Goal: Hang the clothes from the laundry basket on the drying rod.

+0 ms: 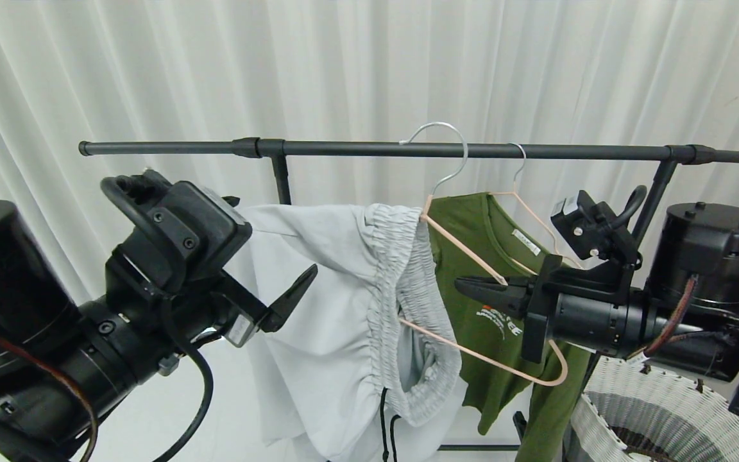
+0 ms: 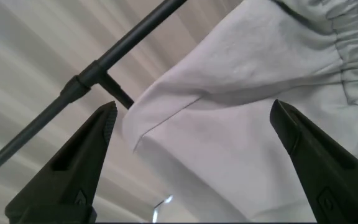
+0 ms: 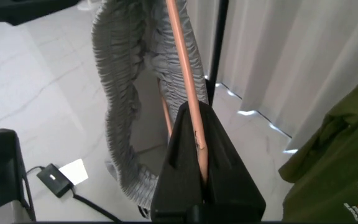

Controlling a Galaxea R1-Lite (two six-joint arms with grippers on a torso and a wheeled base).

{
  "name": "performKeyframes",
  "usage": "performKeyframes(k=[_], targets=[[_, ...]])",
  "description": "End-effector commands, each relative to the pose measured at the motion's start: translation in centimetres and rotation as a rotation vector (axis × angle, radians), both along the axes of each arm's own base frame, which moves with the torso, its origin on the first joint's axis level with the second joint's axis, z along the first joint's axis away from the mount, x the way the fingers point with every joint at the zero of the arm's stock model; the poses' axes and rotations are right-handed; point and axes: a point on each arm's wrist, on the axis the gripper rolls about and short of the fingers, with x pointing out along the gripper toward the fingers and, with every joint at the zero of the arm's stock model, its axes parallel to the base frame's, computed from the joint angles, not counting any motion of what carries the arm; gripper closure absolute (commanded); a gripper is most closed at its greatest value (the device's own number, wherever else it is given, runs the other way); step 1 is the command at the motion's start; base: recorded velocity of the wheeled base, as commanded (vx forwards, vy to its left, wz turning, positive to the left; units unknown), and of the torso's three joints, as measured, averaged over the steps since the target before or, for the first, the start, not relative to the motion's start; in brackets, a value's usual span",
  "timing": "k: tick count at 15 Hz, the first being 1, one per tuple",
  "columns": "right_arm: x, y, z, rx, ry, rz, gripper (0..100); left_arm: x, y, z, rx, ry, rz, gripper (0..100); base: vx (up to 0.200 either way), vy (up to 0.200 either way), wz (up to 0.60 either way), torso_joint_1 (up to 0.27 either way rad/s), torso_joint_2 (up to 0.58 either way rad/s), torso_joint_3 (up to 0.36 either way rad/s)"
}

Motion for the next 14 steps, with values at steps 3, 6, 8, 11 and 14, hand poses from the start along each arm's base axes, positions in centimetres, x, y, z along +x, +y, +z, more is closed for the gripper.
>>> performKeyframes(k=[3, 6, 8, 11, 14], targets=[[-0.7, 0.3, 0.3, -0.018, -0.066, 0.033, 100, 1.2, -1.2, -0.7, 0.080, 0.001, -0.016, 0, 0.000, 0.000, 0.00, 0.000, 0.00, 0.000], [-1.4, 0.5, 0.2, -0.031, -0.098, 0.091, 100, 1.5, -1.4, -0.1, 0.077, -0.017, -0.016, 0, 0.000, 0.000, 0.00, 0.000, 0.00, 0.000], [-1.7, 0.7, 0.3, -0.035, -0.117, 0.110, 100, 1.6, -1.4, -0.2, 0.079, -0.015, -0.015, 0, 0.000, 0.000, 0.00, 0.000, 0.00, 0.000], [-1.8, 0.7, 0.4, -0.046, -0.157, 0.144, 100, 1.6, -1.4, -0.2, 0.080, -0.013, -0.015, 0, 0.000, 0.000, 0.00, 0.000, 0.00, 0.000], [-2.0, 0.9, 0.3, -0.047, -0.157, 0.156, 100, 1.6, -1.4, -0.3, 0.082, -0.011, -0.015, 0, 0.000, 0.000, 0.00, 0.000, 0.00, 0.000]])
